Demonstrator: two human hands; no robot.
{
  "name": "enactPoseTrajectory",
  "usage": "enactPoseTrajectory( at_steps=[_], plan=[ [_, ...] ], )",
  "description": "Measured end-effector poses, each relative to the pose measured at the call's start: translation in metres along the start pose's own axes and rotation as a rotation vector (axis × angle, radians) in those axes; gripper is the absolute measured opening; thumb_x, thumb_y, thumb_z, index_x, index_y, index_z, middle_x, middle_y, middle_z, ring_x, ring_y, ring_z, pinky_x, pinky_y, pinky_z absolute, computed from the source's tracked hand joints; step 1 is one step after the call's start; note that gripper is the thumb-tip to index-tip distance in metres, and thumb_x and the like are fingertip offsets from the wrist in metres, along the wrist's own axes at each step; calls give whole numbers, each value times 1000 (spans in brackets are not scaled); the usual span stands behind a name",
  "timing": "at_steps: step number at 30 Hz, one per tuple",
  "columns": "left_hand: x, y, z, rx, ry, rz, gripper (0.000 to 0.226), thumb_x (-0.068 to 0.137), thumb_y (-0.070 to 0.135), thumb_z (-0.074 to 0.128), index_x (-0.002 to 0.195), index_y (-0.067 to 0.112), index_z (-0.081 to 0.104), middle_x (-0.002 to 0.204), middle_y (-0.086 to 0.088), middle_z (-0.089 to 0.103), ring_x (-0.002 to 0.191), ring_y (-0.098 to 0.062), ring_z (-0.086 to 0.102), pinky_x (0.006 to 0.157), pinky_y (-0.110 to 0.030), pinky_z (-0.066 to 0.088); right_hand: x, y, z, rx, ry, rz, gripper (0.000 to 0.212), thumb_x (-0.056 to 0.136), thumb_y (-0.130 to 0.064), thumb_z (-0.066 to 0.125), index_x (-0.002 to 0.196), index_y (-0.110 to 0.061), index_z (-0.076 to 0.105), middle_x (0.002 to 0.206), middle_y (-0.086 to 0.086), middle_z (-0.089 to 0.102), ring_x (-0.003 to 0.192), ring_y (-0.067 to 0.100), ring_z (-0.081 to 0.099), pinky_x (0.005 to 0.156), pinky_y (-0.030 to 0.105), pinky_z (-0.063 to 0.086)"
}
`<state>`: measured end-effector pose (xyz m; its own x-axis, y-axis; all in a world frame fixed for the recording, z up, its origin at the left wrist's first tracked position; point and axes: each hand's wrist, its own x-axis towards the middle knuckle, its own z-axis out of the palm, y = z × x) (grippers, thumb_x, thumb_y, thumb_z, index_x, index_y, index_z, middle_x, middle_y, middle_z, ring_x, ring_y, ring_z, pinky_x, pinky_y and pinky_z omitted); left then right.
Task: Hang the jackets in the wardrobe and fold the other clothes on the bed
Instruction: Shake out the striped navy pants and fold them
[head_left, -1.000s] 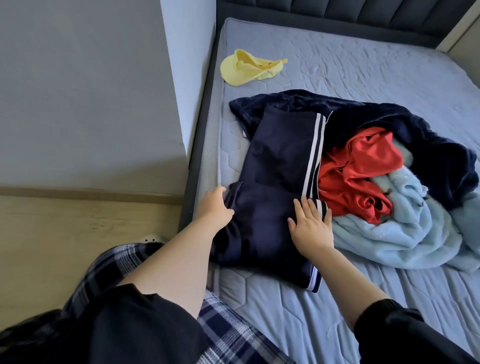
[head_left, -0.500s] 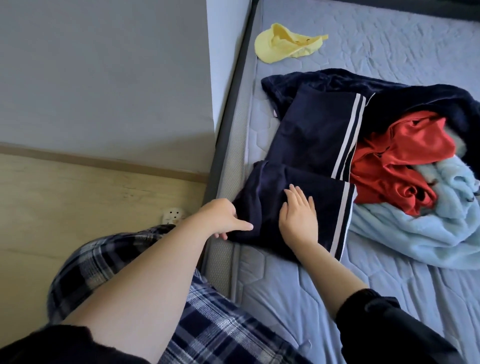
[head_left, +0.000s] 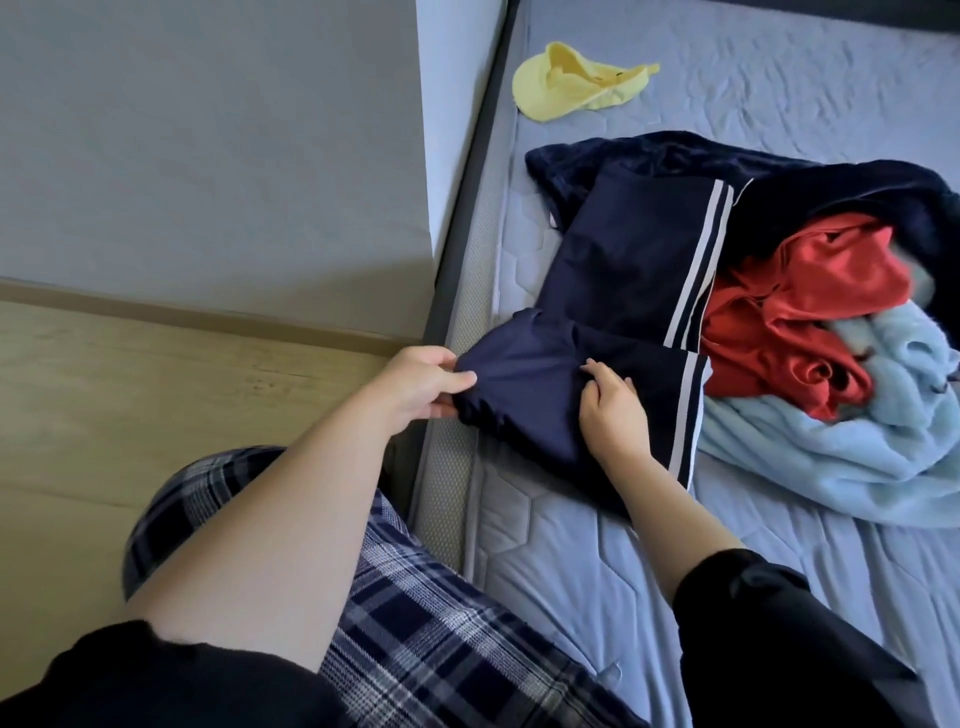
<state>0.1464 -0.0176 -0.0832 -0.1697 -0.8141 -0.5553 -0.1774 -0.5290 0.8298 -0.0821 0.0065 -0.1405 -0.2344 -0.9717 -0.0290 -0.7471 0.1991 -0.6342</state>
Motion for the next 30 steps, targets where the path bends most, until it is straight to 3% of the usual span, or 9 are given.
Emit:
enactPoseTrajectory(
  at_steps=[4,8,11,14,18,22,26,28,30],
  plan=[
    [-2,2,-7,20,119,9,16,91,4,60,78,14,56,79,-4,60,65,-16,57,59,-25,52,-4,-15,-10,-52,-54,-81,46,98,-32,43,138,-8,43,149,9,39,141,22,29,118,40,13],
    [0,5,-3,1,132,52,17,91,8,61,78,17,55,74,-2,60,58,-13,54,44,-17,47,-43,-34,-7,-341,-98,-404,87,71,-62,60,141,-14,41,153,9,31,142,26,26,111,56,23],
    [-2,6,2,1,119,63,13,90,10,63,81,17,57,75,-1,62,57,-11,54,44,-17,44,-58,-35,1,-665,-173,-434,92,72,-36,75,149,-17,28,156,16,20,142,35,23,107,59,27],
    [-5,6,-2,-27,11,-24,10,87,12,68,87,17,59,78,0,64,62,-11,56,52,-20,44,-56,-34,0,-543,-145,-348,86,73,0,66,149,-13,27,155,19,22,137,39,30,101,50,41],
    [-11,0,-6,229,-148,-97,14,81,5,71,84,16,63,78,2,63,75,-12,55,65,-24,40,-52,-35,-6,-475,-123,-336,81,70,6,63,145,-10,35,150,14,35,128,33,44,72,39,55],
    [-3,-4,-8,592,-11,42,20,73,1,76,64,10,60,67,-6,55,69,-20,47,62,-25,36,-51,-36,-13,-515,-89,-401,78,63,8,67,137,-6,46,143,17,44,118,33,53,62,36,55],
    [3,-9,-11,948,213,148,24,72,4,71,61,14,53,65,-3,55,67,-27,52,56,-25,35,-53,-34,-14,-633,-75,-542,78,54,13,68,130,-1,54,137,22,50,111,38,58,82,43,53],
    [3,-10,-4,1076,277,147,18,76,4,60,85,19,60,92,-7,61,85,-31,57,66,-29,43,-57,-30,-14,-713,-110,-536,85,57,7,73,138,-6,47,145,19,42,125,37,49,100,51,42],
    [4,-11,0,1147,344,219,45,77,3,55,117,24,55,115,-7,53,107,-30,51,82,-36,45,-63,-21,-16,-799,-91,-511,96,51,1,81,140,-9,46,145,18,42,129,35,46,102,56,38]
  ],
)
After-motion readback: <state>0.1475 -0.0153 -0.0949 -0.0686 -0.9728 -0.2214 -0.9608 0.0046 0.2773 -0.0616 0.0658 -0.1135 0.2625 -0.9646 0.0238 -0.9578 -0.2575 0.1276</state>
